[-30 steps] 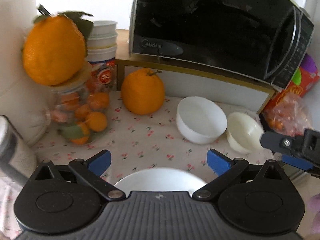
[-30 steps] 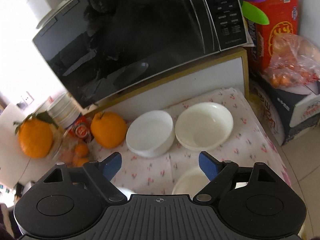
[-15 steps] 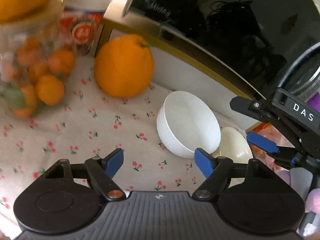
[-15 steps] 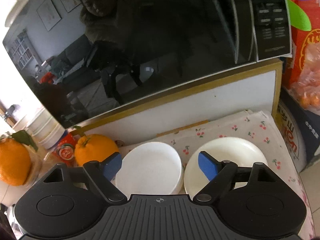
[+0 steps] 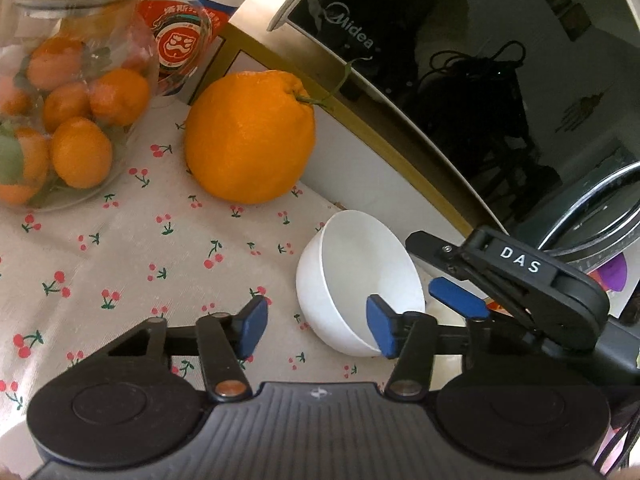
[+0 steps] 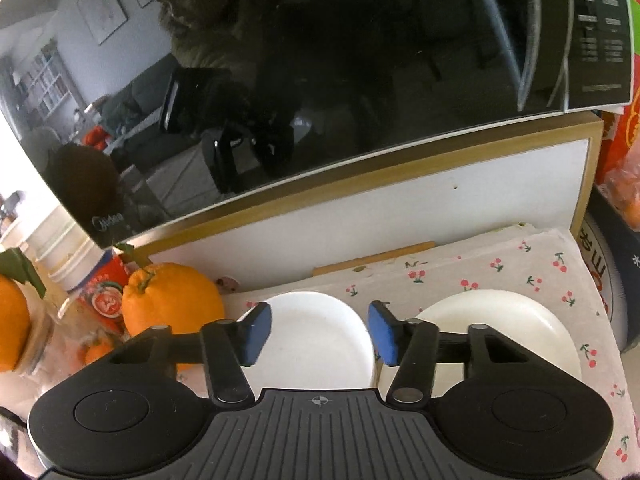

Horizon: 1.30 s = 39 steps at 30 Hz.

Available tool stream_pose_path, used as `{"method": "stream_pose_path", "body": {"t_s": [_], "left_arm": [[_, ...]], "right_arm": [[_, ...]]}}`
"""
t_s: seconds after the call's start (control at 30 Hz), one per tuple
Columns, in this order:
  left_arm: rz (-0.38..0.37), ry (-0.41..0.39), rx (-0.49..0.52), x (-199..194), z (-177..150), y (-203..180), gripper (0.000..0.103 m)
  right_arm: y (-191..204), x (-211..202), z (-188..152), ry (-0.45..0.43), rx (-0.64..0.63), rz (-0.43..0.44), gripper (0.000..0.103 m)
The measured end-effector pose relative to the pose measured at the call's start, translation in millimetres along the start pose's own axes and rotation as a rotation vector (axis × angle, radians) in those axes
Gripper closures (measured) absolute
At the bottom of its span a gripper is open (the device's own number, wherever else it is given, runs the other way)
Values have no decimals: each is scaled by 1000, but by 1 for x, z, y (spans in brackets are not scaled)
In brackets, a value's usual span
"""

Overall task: Organize plates and bowls
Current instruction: 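Close both grippers on the small white bowl rim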

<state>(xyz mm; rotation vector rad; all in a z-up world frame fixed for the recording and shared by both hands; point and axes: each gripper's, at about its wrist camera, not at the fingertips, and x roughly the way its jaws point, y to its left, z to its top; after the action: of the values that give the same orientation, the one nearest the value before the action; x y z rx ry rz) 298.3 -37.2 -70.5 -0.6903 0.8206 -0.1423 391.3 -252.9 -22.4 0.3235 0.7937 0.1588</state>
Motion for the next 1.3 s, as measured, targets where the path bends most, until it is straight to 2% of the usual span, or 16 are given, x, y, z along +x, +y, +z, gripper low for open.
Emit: {"method": "stream_pose_path", "body": {"t_s": [0.07,0.2,0.33,0.47,0.73,0.8,0.83,0.93,1.0,1.03,1.07,1.3], "left_arm": [[-8,9,-17,4,0,3,61],[-19,24,-22,9,-2,4,70],[-37,31,-14,9,-2,5,76],[-62,41,-10,7,-2,6,84],[-76,46,-21,10,-1,11,86],[-78,47,-33,11,-2,14,86],[-79,46,-39,11,-2,15,86],[-78,30,-43,10,-3,17,85],[-76,19,-46,9,-3,16,78],[-77,12,-50,8,-4,16,77],[-79,5,-54,7,-5,16,75],[-57,-20,-49,6,-7,13,68]], "right_arm": [[3,4,-1,8,-10,-7,64],[9,11,-4,27,-36,-24,71],[15,16,-8,48,-65,-43,82],[18,17,-13,73,-83,-22,90],[26,22,-18,89,-108,-2,92],[25,20,-16,79,-100,6,91],[23,18,-14,73,-90,11,85],[16,12,-7,46,-45,22,79],[10,8,-4,30,-21,27,66],[7,6,-3,15,-15,19,53],[5,4,-2,-2,-10,16,49],[1,7,-1,-54,-15,-34,49]]}}
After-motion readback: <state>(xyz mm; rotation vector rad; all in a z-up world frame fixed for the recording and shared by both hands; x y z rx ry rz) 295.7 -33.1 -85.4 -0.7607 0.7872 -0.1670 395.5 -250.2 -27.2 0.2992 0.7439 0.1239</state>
